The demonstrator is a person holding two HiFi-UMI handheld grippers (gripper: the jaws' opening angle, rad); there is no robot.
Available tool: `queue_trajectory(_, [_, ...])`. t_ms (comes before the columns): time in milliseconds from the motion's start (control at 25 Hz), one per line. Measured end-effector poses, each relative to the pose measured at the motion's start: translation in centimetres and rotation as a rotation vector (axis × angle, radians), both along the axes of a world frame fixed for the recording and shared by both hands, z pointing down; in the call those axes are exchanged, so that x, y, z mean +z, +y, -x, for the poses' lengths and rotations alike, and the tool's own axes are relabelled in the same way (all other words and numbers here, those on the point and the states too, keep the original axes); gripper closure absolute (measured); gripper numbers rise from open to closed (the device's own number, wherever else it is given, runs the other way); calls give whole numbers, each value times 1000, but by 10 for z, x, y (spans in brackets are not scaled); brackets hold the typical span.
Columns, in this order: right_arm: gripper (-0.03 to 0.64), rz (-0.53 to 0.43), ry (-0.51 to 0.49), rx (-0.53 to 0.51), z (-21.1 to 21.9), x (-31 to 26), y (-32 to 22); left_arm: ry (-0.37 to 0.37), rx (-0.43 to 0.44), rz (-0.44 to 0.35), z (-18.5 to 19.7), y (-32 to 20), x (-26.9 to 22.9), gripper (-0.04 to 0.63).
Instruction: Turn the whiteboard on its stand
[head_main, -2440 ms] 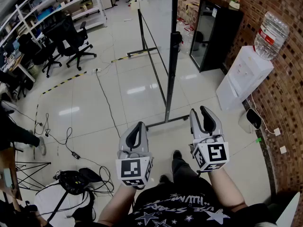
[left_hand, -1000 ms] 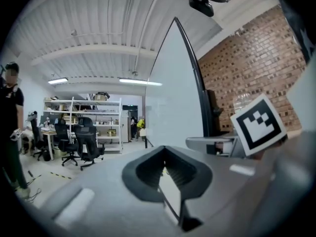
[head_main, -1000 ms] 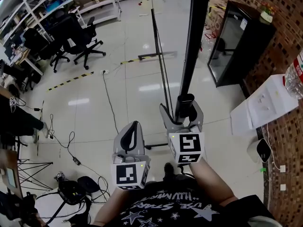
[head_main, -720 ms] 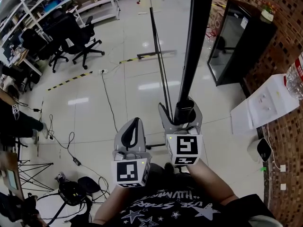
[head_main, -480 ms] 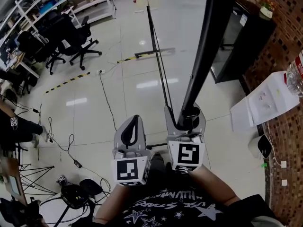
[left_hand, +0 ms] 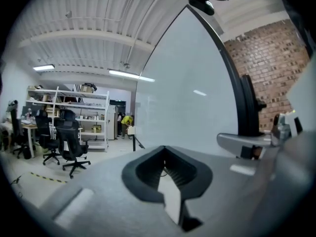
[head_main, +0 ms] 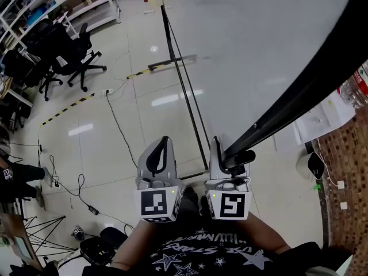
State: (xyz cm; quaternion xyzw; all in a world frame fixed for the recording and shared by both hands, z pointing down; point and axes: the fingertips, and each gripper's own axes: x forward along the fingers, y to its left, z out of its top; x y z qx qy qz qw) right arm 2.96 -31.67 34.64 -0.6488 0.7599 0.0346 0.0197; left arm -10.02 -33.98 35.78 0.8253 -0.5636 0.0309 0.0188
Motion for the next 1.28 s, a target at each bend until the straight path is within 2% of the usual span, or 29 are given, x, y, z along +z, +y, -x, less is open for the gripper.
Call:
queue_trajectory(280, [532, -22, 25, -1, -9, -1, 1, 20, 61, 79, -18, -7, 19, 591])
queue_trajectory(480, [532, -27, 19, -8, -9, 1, 0, 14, 75, 84, -26, -2, 20, 591])
queue_trajectory(600, [532, 11, 19, -9, -12, 10, 2, 10, 73, 88, -32, 8, 21, 591])
queue_trajectory(760, [532, 24, 8, -20, -9, 4, -3, 1, 48, 89, -36, 22, 21, 591])
queue_trajectory(1080, [532, 37, -7, -21, -15, 4, 1, -22, -80, 60, -21, 44, 8, 591])
queue_trajectory(1200, [532, 31, 2, -23, -16, 2, 3, -21, -84, 23, -23, 49, 0, 591])
queue_trajectory(1280, [532, 28, 6, -25, -15, 2, 5, -17, -67, 26, -28, 55, -7, 591])
